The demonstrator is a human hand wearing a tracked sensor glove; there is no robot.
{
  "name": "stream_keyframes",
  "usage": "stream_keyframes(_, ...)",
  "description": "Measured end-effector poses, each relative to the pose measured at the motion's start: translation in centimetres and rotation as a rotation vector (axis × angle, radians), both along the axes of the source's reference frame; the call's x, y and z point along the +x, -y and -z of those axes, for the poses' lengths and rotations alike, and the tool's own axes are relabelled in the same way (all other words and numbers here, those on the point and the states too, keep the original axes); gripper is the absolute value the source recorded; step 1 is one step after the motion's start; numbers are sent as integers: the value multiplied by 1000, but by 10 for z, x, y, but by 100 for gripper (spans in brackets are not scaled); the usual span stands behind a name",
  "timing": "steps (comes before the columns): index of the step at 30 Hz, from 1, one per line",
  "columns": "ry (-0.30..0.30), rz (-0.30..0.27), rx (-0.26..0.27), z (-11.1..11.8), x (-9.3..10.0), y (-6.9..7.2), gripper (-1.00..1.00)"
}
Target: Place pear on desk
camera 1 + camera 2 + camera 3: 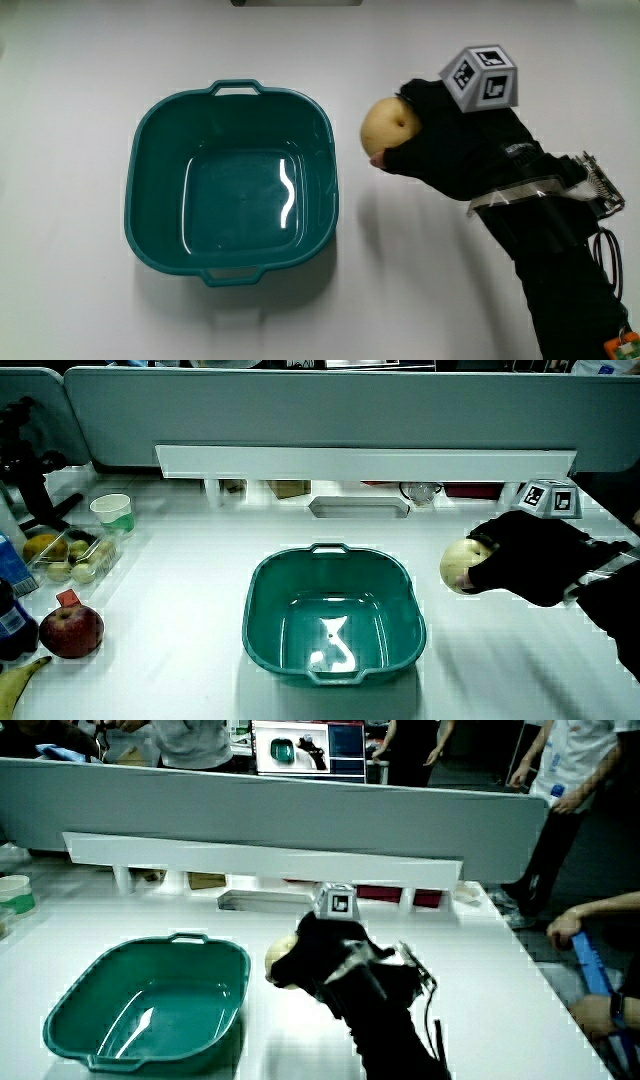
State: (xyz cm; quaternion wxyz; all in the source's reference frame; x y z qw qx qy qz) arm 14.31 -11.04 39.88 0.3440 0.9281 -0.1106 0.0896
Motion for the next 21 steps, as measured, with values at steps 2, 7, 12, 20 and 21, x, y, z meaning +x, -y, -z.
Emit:
stream_keyframes(2,-12,-7,-22,-8,8,0,0)
stream_keyframes(7,-71,-53,-16,-24,22,-2,0)
stream_keyframes(12,-107,-87,-51,-44,36,-4,0)
stream_keyframes(20,-92,-87,-59,-60,39,-15,0)
stream_keyframes(21,-104,-84,-70,-65,39,-16,0)
